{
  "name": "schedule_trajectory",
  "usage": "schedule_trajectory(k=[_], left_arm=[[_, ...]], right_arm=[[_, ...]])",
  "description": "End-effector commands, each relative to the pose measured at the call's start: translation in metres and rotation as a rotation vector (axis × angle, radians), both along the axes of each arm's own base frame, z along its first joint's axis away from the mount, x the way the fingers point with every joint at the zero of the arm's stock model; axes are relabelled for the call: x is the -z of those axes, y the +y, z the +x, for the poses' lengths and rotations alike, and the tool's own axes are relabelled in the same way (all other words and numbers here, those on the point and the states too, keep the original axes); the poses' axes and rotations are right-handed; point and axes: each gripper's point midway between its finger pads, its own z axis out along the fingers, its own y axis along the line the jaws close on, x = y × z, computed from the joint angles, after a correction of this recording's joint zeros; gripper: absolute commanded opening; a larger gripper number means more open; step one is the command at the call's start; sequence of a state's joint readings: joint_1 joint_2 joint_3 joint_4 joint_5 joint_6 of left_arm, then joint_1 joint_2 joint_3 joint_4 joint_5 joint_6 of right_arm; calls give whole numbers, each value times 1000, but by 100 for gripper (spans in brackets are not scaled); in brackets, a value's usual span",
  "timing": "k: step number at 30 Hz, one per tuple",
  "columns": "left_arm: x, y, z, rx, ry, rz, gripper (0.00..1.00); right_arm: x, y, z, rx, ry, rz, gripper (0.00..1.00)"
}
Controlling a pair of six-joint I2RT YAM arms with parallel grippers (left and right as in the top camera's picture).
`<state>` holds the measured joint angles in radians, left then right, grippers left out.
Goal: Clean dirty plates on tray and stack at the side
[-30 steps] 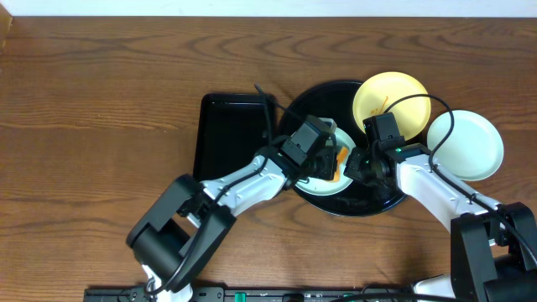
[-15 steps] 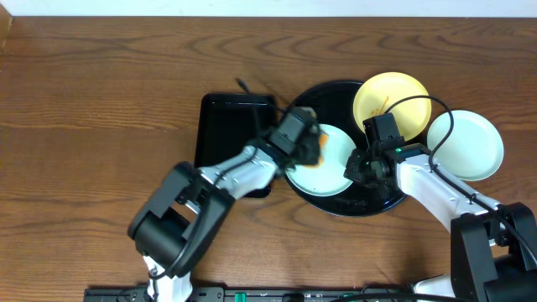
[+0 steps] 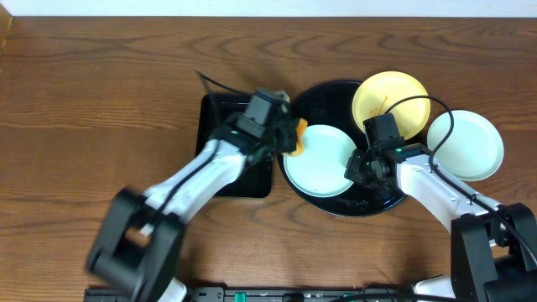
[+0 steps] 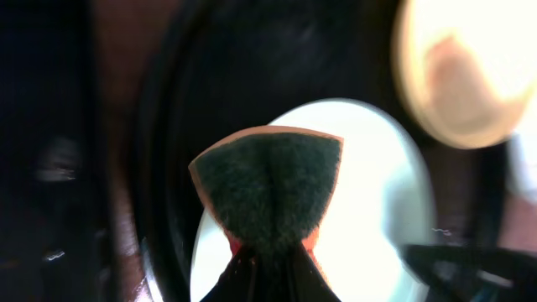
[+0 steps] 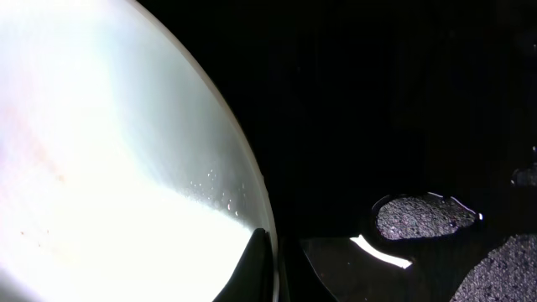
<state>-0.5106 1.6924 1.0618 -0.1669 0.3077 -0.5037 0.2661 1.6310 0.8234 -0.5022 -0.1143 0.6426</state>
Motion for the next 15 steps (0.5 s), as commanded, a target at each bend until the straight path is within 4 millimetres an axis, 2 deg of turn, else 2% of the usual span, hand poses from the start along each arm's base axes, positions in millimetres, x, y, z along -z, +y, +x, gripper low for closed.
schedule_trajectory(k=[1, 3, 5, 9, 12, 15], left_arm=[[-38, 17, 6, -21, -95, 2, 8], [-42, 27, 6, -42, -92, 9, 7], [-37, 40, 7, -72, -69, 31, 8], [-18, 83, 11, -194, -29, 167, 8], [-9, 112, 14, -277, -23, 259, 8], [-6, 124, 14, -284, -14, 286, 8]], right_arm=[[-1, -4, -3, -19, -9, -38, 1], [-2, -4, -2, -19, -12, -38, 1], [-2, -4, -1, -19, -15, -37, 1], [-3, -3, 3, -35, -34, -36, 1], [-8, 4, 16, -115, -108, -25, 1], [-18, 14, 32, -194, -198, -3, 1]])
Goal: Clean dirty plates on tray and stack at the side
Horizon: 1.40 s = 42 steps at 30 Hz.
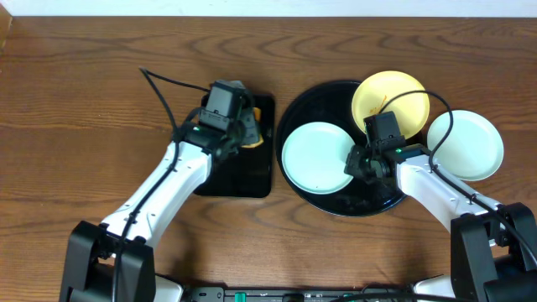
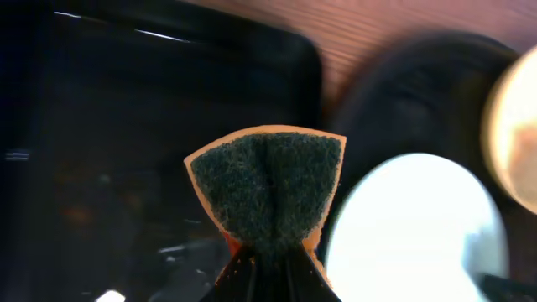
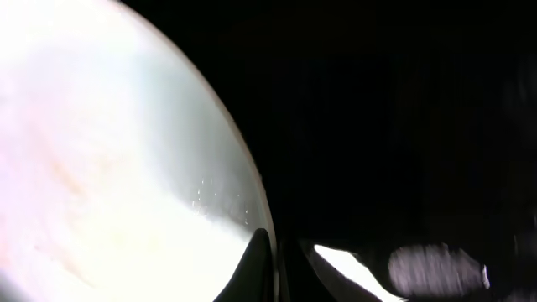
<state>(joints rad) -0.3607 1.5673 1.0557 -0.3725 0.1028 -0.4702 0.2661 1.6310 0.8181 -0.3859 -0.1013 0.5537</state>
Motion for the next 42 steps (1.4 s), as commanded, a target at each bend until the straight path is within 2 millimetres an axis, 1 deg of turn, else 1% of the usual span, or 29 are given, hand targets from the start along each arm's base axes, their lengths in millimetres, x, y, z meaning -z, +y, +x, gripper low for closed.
schedule_trajectory(k=[1, 4, 5, 6, 9, 12, 14, 17, 21, 23, 28, 30, 33, 35, 38, 42], left_arm=[[9, 24, 2, -41, 2, 90, 8], [11, 30, 0, -54, 19, 96, 8], [11, 33, 0, -61, 20, 103, 8], [11, 34, 0, -64, 20, 107, 8], [12, 35, 1, -68, 20, 112, 8], [14, 36, 1, -69, 25, 114, 8], [17, 35, 1, -69, 30, 116, 8], [24, 35, 2, -68, 45, 121, 8], [35, 35, 4, -67, 63, 128, 8], [41, 34, 5, -66, 72, 131, 8], [53, 35, 3, -65, 102, 141, 8], [56, 35, 3, -64, 109, 144, 8], [57, 35, 3, -64, 112, 145, 8], [57, 35, 3, -64, 112, 145, 8], [57, 35, 3, -64, 112, 145, 8], [57, 35, 3, -64, 112, 145, 8]], right_arm=[[-15, 10, 12, -128, -99, -1, 1], [-38, 9, 25, -171, -195, -15, 1], [-50, 5, 30, -171, -237, -34, 1], [-56, 2, 33, -169, -258, -48, 1], [-88, -10, 40, -172, -362, -111, 1], [-112, -26, 39, -183, -432, -219, 1], [-126, -43, 35, -175, -460, -319, 1], [-144, -66, 30, -192, -490, -485, 1], [-164, -85, 25, -215, -511, -687, 1], [-172, -85, 24, -221, -526, -744, 1], [-178, -66, 21, -311, -553, -809, 1], [-182, -64, 19, -315, -558, -852, 1], [-191, -76, 17, -254, -553, -945, 1], [-195, -83, 17, -219, -552, -970, 1], [-198, -94, 20, -146, -557, -954, 1], [-194, -124, 18, 49, -535, -886, 1]])
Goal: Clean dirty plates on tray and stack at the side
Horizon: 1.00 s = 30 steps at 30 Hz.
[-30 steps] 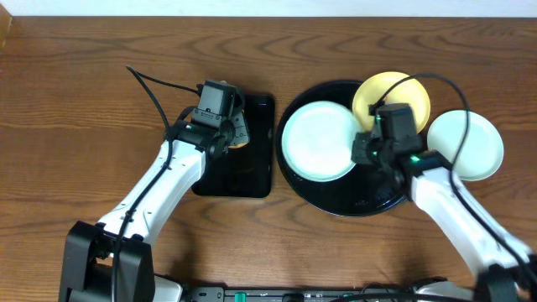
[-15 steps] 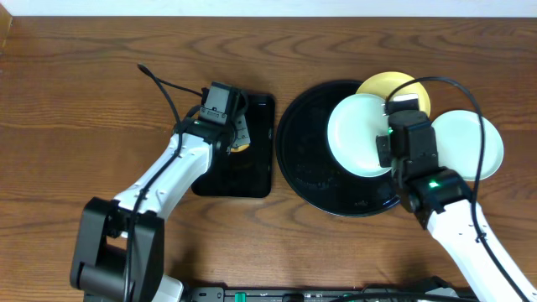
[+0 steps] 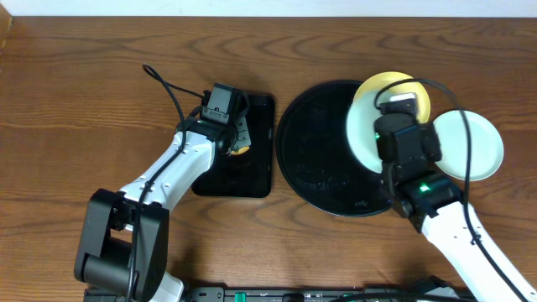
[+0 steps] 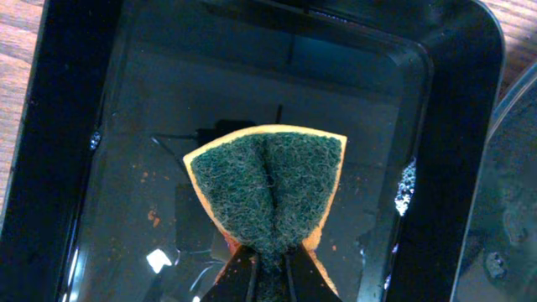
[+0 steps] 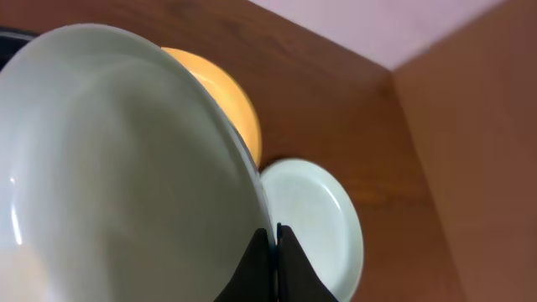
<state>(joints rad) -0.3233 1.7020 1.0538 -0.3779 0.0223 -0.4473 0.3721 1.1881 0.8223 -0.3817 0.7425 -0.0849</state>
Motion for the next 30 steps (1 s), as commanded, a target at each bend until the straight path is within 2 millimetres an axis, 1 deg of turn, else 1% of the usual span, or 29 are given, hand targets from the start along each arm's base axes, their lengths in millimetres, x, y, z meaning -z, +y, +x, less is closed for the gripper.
schedule_trajectory(k=[1, 5, 8, 14, 18, 22, 25, 26, 28, 29, 30], left_arm=[[4, 6, -1, -5, 6, 21, 8], [4, 6, -1, -5, 6, 21, 8], [5, 6, -1, -5, 7, 21, 8], [5, 6, -1, -5, 7, 21, 8], [4, 6, -1, -5, 6, 21, 8], [5, 6, -1, -5, 7, 21, 8], [5, 6, -1, -5, 7, 21, 8], [5, 6, -1, -5, 7, 21, 8], [5, 6, -1, -5, 7, 21, 8], [5, 6, -2, -5, 7, 21, 8], [5, 6, -2, -5, 7, 21, 8]], right_arm=[[-13, -34, -2, 194, -104, 98, 1], [3, -70, -6, 333, -99, 207, 1], [17, -106, -15, 494, -116, 291, 1], [41, -167, -32, 722, -152, 461, 1], [56, -198, -40, 811, -163, 547, 1], [72, -217, -43, 854, -159, 607, 1], [80, -224, -36, 841, -169, 643, 3], [80, -224, -32, 821, -175, 654, 8], [77, -221, -20, 758, -184, 674, 23], [75, -216, -13, 715, -187, 694, 32], [73, -210, -5, 658, -185, 723, 37]])
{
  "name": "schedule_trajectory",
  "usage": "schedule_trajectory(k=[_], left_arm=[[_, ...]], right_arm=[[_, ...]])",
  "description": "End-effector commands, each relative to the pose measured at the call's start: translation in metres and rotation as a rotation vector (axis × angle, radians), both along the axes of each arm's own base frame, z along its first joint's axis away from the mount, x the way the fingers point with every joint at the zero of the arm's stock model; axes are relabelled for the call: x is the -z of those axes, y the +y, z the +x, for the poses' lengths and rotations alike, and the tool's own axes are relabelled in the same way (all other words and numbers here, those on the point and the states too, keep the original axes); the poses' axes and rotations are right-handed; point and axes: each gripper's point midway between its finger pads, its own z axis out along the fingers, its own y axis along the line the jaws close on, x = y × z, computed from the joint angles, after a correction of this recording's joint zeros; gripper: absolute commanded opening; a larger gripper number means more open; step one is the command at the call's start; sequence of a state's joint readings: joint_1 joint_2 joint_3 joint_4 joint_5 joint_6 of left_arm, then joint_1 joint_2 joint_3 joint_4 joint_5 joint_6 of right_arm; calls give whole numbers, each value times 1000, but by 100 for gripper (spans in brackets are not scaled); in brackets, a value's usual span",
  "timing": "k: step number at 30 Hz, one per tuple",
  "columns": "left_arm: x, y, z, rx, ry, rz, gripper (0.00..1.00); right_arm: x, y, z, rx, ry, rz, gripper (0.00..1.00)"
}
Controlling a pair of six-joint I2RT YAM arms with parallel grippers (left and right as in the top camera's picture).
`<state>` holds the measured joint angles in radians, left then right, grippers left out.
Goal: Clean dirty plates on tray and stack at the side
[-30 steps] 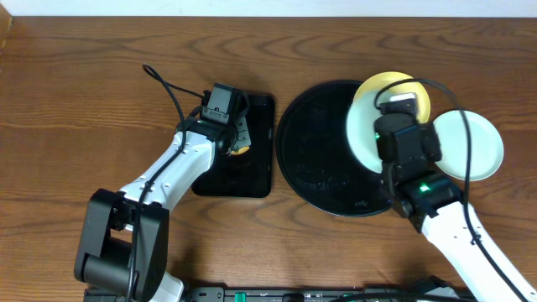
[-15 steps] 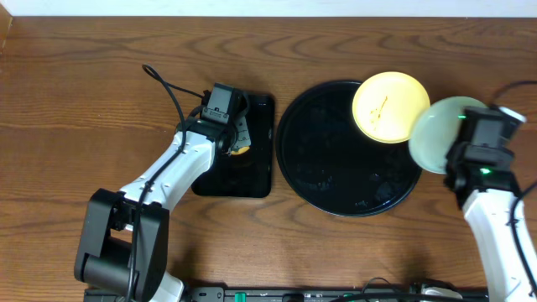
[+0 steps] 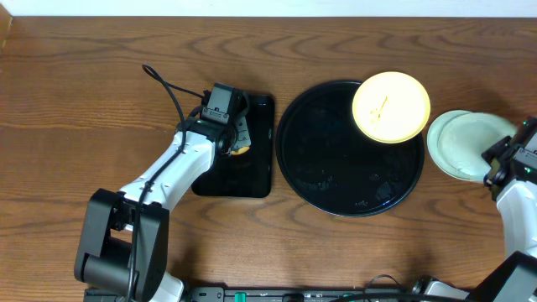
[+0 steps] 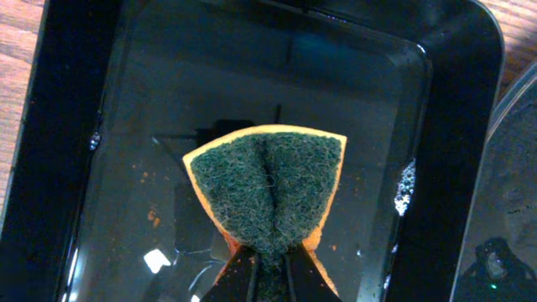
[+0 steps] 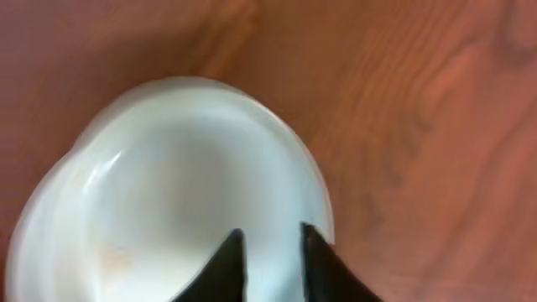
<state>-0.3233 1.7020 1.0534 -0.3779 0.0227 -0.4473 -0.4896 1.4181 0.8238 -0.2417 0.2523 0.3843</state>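
Observation:
A yellow plate (image 3: pixel 390 106) with an orange smear lies at the far right of the round black tray (image 3: pixel 336 168). Two pale green plates (image 3: pixel 466 144) are stacked on the table right of the tray. My right gripper (image 5: pixel 270 252) is open at the near rim of the top plate (image 5: pixel 168 193), its fingers apart over the plate and gripping nothing. In the overhead view it is at the stack's right edge (image 3: pixel 497 159). My left gripper (image 4: pixel 268 264) is shut on a green-faced orange sponge (image 4: pixel 267 189), held down in the black tub (image 4: pixel 50 126).
The rectangular black tub (image 3: pixel 260 180) holds water with orange specks and stands just left of the round tray. Wet patches show on the tray's floor. Bare wooden table lies all round, and the right arm sits close to the table's right edge.
The pale green plate, held tilted above the tray's right side, now lies on the other pale plate beside the tray. My right gripper has opened. The left arm and sponge are unchanged.
First the sponge was at the left edge of the green plate on the tray, with my right gripper shut on its rim. Then the sponge was over the tub, later down in it. The plate was lifted, and now tops the side stack, released.

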Motion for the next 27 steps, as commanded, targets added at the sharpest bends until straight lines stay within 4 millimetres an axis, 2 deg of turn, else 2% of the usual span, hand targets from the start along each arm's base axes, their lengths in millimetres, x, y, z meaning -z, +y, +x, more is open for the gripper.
schedule_trajectory(k=[1, 4, 5, 6, 10, 16, 20, 24, 27], left_arm=[[4, 6, -1, -5, 7, 21, 8], [4, 6, -1, -5, 6, 21, 8], [4, 6, -1, -5, 6, 21, 8], [4, 6, -1, -5, 6, 21, 8], [4, 6, -1, -5, 6, 21, 8], [4, 6, -1, -5, 6, 21, 8], [4, 6, -1, -5, 7, 21, 8], [4, 6, -1, -5, 7, 21, 8], [4, 6, -1, -5, 7, 21, 8]], right_arm=[[-10, 23, 30, -187, -95, 77, 39], [-17, 63, 53, -437, -171, 155, 39], [-20, 83, 60, -540, -190, 179, 42], [-21, 94, 63, -597, -196, 188, 45], [-13, 124, 68, -693, -155, 196, 48], [15, 145, 81, -739, -111, 229, 46], [42, 148, 91, -705, -95, 279, 45], [66, 155, 99, -699, -98, 336, 36], [80, 157, 99, -685, -80, 368, 25]])
